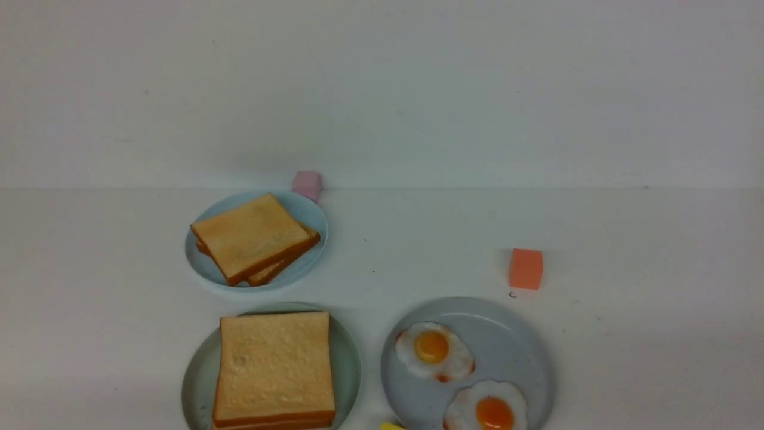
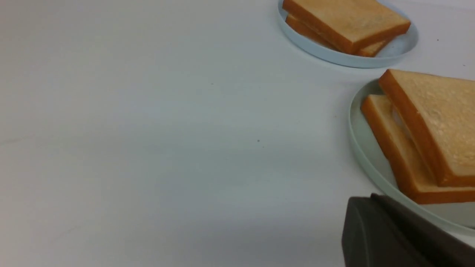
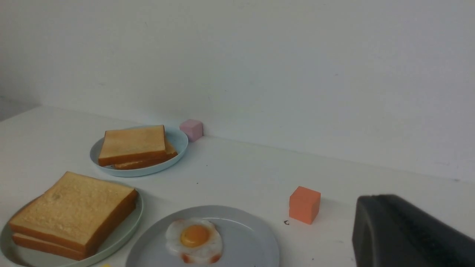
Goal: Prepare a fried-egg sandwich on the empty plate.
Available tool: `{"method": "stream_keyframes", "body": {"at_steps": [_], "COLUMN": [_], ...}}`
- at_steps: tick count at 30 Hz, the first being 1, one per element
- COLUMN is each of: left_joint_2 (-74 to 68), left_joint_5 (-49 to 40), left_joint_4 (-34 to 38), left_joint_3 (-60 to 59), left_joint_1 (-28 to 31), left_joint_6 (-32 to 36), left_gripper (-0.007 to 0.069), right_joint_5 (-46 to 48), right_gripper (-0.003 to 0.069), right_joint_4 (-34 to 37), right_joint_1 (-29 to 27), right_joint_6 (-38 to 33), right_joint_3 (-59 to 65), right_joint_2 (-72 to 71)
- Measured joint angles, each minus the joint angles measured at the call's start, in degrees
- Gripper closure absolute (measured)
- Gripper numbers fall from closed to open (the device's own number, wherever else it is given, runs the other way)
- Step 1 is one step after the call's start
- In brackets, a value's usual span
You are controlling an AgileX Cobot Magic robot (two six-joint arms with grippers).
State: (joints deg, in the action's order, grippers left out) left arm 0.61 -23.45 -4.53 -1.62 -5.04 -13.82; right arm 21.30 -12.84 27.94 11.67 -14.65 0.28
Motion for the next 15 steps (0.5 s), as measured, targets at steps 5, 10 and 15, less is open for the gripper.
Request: {"method": "stream_keyframes", "body": {"at_steps": [5, 10, 15], "left_joint_2": [0.0, 0.0, 0.0], "left_joint_5": [0.0, 0.0, 0.0], "left_joint_4": [0.3, 0.4, 0.4], "left_joint_3": [0.0, 0.0, 0.0], "left_joint_1": [-0.1, -0.1, -0.1], "left_joint_6": [0.1, 0.1, 0.2], "left_gripper": [0.0622, 0.0619, 0.0613], "right_joint_5": [0.0, 0.0, 0.0], "right_gripper": [0.0637, 0.0634, 0.0629], "right_joint_4": [0.1, 0.1, 0.1], "right_joint_1": [0.0, 0.0, 0.0], "right_joint_6": [0.0, 0.0, 0.0], "right_joint_3": [0.0, 0.0, 0.0], "right_joint_2": [0.0, 0.0, 0.0]}}
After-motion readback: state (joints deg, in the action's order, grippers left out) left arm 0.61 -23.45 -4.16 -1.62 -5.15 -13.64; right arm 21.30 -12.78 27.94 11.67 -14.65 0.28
